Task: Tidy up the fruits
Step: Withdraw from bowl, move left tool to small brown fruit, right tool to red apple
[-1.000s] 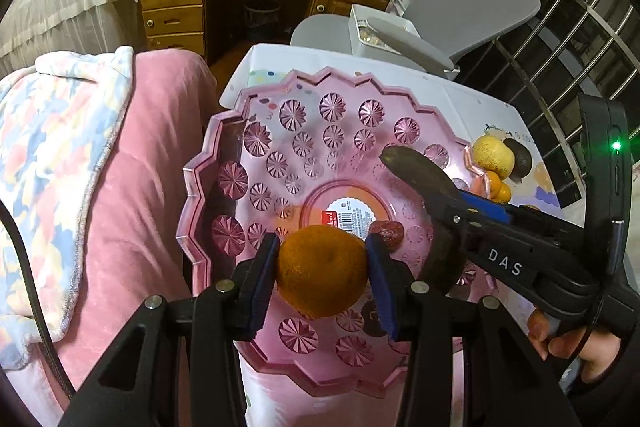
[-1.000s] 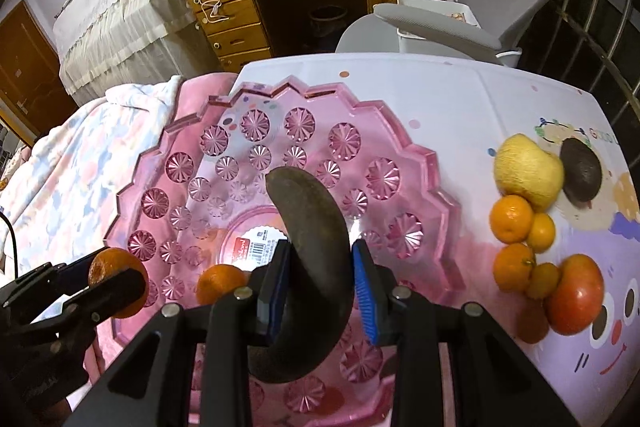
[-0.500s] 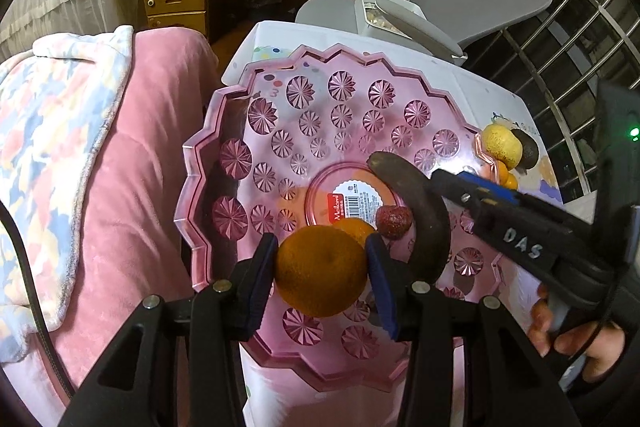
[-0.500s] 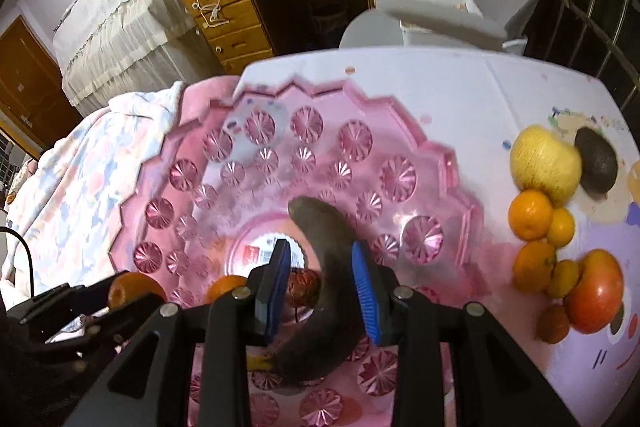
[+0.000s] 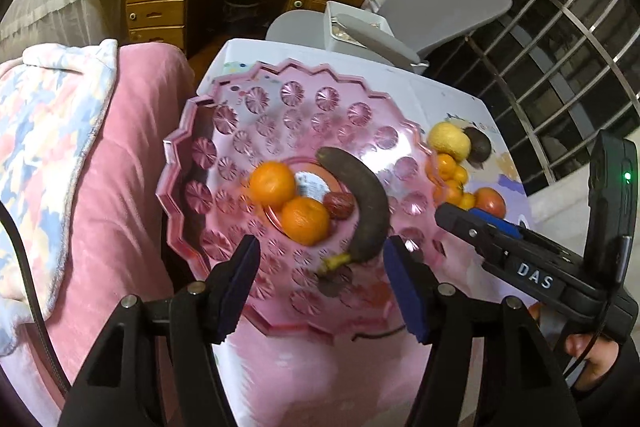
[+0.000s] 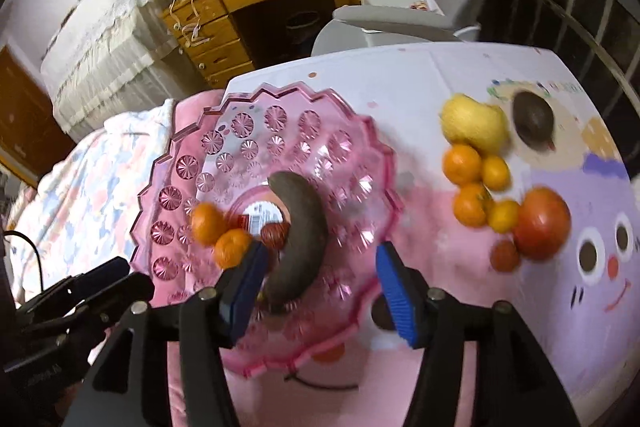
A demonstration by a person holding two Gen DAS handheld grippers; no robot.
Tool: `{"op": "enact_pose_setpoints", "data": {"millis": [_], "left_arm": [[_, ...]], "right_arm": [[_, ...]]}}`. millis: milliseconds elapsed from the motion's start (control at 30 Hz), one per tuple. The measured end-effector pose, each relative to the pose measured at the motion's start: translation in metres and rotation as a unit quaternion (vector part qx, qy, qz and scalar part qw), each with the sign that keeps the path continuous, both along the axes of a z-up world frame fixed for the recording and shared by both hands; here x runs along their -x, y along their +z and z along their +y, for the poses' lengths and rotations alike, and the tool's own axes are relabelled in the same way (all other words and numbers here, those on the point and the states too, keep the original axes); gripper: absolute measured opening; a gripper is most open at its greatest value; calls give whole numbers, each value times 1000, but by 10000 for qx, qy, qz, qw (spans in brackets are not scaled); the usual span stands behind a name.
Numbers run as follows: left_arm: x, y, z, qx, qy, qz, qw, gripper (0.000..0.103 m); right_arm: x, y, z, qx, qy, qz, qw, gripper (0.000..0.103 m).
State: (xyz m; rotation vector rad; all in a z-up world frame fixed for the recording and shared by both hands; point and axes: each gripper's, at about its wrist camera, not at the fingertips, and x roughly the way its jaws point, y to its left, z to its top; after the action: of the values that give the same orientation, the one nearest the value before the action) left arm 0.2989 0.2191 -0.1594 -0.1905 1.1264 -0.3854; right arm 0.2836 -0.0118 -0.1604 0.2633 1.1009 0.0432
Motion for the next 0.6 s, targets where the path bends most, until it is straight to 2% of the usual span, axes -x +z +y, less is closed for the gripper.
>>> {"op": "enact_pose_setpoints", "data": {"millis": [233,300,433,600], "left_arm": [[35,16,-18,37,-278,-148,9995,63],[44,21,-25,14,-379,-158,9992,63],[59,31,-42,-154,-554,-141,9982,63],[70,42,-65,-152,-583,-152,9981,63]], "right_arm": [[49,5,-32,-117,-399,44,9991,59],[64,7,-43,-150,-528,93,9984,66],[85,12,-61,-285,-624,92,9976,67],[101,20,-83,-276,-676,144,9972,68]]}}
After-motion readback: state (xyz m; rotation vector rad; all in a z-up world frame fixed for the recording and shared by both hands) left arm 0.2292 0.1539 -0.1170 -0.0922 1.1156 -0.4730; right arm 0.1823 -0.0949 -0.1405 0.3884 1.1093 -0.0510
